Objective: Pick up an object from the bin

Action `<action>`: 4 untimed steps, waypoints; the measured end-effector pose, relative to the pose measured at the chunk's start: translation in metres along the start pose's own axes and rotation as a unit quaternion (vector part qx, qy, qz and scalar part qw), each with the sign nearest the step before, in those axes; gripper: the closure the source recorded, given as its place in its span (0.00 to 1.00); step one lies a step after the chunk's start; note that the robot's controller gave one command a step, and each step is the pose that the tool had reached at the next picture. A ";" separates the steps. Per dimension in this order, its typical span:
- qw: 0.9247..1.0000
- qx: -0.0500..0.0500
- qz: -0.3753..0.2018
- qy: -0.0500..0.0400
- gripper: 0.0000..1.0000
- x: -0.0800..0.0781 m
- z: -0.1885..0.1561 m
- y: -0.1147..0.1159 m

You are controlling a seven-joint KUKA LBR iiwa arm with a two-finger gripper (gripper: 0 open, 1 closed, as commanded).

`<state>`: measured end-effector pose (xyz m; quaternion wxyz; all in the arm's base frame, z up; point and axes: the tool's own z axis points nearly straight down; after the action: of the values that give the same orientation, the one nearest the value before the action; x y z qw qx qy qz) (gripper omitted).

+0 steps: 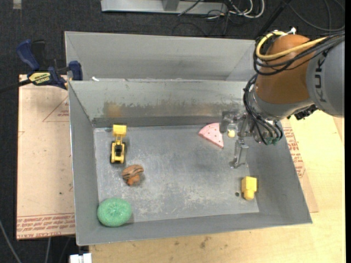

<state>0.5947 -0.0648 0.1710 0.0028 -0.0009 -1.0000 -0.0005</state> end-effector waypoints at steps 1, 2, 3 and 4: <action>1.000 0.000 -0.001 -0.004 0.00 -0.001 -0.005 0.000; 0.994 0.001 -0.108 -0.008 0.00 0.006 0.035 -0.023; 0.949 0.000 -0.316 -0.002 0.00 0.021 0.055 -0.056; 0.934 0.001 -0.358 -0.003 0.00 0.044 0.044 -0.070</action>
Offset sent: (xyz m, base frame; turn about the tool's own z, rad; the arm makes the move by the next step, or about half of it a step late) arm -0.0253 -0.0636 -0.1010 -0.5042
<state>0.5508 -0.1343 0.1275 -0.0007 0.3573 -0.9340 -0.0010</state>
